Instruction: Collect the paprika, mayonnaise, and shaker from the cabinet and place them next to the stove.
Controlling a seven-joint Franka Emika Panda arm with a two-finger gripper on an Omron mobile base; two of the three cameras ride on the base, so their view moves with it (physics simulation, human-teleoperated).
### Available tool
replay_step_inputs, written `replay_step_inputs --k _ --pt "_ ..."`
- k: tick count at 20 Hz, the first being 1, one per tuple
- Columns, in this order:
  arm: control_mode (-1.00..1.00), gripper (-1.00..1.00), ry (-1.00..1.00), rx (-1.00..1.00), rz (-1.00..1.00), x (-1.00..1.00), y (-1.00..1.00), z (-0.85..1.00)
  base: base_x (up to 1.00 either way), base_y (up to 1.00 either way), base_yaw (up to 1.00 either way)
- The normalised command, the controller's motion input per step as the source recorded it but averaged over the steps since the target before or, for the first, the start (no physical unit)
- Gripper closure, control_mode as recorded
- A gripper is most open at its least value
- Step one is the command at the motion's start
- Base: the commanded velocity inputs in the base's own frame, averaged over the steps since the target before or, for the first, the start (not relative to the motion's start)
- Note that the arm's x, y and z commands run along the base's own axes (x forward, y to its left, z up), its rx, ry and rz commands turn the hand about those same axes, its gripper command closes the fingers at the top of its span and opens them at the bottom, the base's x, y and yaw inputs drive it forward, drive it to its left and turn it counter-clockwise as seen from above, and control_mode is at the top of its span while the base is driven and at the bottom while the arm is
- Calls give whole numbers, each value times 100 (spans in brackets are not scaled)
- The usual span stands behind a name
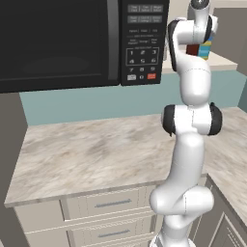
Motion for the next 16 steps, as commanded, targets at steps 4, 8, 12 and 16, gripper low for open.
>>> replay_step_inputs --k 4,8,12,16 --pt "-100 100 0 0 0 -27 0 -7 0 0 0" --pt "-100 100 -2 0 4 -46 0 -12 0 0 0" --pt "-100 100 -4 0 7 -69 0 -11 0 0 0" --pt "-100 100 -2 0 6 -82 0 -1 0 0 0"
